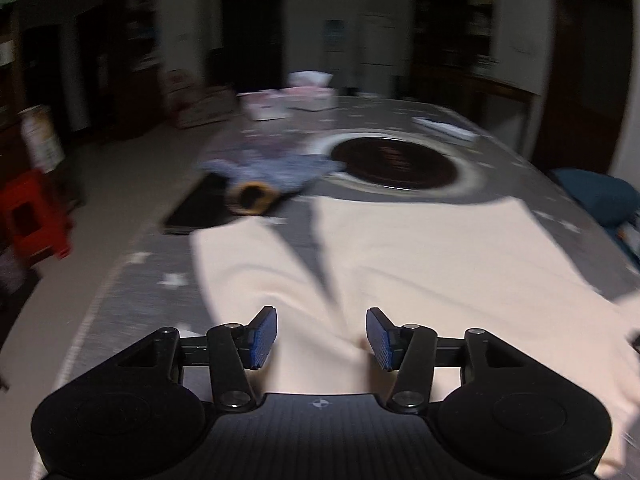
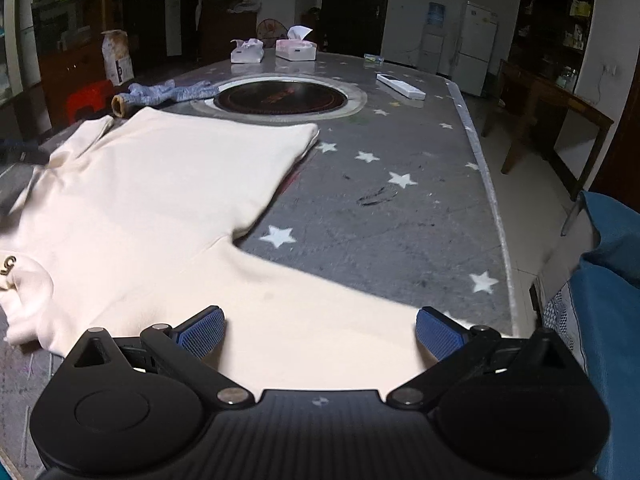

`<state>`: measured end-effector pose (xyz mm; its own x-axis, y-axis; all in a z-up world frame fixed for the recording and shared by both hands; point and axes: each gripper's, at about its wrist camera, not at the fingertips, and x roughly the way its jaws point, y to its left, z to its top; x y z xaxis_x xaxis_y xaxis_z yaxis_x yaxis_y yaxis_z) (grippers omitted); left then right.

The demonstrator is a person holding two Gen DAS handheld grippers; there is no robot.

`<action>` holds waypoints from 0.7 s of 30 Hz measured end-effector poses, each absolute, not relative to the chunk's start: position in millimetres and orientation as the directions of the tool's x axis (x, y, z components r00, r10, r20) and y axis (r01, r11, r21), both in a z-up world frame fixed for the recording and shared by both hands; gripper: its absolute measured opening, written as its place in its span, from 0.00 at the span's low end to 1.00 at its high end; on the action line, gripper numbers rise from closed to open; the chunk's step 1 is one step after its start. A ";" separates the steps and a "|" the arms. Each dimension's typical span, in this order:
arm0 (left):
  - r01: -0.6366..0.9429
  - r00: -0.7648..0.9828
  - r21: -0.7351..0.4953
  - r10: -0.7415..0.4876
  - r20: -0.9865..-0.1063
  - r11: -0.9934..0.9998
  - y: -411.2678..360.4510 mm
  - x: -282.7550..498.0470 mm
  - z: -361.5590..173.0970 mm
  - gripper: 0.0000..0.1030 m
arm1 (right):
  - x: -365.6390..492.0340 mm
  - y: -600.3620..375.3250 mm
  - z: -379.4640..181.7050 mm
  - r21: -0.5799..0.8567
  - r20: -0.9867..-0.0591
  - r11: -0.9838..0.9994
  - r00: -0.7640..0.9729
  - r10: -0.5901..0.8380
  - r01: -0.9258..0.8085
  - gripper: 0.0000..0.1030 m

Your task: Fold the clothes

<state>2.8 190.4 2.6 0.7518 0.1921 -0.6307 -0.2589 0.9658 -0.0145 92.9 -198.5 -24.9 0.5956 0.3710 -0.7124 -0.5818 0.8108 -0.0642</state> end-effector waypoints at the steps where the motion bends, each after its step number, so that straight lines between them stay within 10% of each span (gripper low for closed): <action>1: -0.290 0.743 -0.013 0.217 -0.633 0.957 199.9 6.5 1.8 0.52 | 93.2 -199.4 -25.8 -0.052 -0.712 0.815 0.593 0.375 -0.577 1.00; 21: -0.459 0.679 -0.054 0.311 -0.665 0.887 279.0 76.8 -21.6 0.42 | 92.1 -205.3 -33.1 0.011 -0.695 0.842 0.601 0.394 -0.539 1.00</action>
